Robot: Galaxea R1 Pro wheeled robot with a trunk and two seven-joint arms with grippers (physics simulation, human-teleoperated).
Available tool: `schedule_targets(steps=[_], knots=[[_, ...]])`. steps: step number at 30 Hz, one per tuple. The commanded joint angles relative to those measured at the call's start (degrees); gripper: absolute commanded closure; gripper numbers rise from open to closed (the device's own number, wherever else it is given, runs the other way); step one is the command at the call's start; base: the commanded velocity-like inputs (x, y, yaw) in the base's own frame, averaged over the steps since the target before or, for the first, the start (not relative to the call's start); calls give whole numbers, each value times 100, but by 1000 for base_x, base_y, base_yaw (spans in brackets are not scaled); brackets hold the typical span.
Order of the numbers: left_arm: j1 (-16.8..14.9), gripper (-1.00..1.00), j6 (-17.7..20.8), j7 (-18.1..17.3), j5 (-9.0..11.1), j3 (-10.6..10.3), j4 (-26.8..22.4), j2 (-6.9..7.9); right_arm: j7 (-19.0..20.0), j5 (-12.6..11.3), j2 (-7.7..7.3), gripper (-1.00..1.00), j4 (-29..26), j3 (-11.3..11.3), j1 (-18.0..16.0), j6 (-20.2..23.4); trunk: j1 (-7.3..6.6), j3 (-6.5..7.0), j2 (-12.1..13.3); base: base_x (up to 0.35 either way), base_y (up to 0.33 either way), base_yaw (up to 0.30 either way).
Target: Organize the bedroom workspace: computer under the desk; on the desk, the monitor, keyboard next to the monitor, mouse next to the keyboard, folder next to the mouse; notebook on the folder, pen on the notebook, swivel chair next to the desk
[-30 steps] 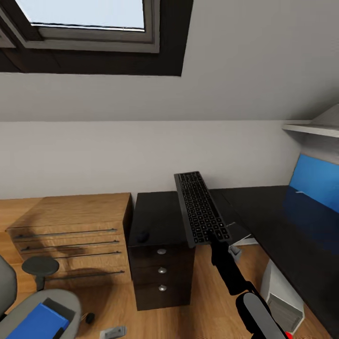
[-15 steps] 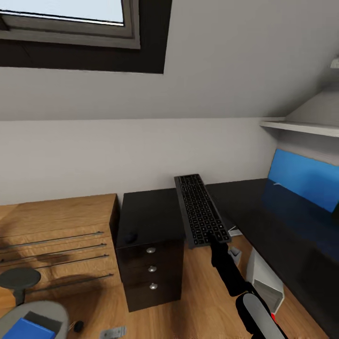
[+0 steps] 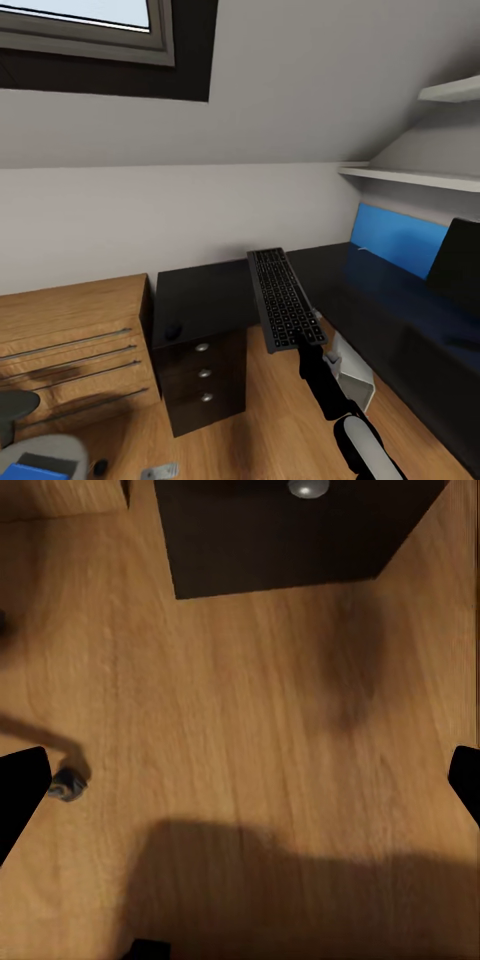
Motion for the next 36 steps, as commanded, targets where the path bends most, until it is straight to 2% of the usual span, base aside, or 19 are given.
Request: schedule_targets(steps=[1,13,36], knots=[[0,-100,31,10,18,9,-11,-4,46,-68,-2,100,19,12,-6,-6,0,-11,-5,-90,80,-230],[-1,-100,31,10,23,9,-11,-4,47,-68,-5,100,52,13,-6,-6,0,-67,-5,-107,97,-230],[-1,-100,33,6,25,0,-11,-4,46,-60,-5,100,52,14,-6,-91,0,-118,-5,-27,22,-255]])
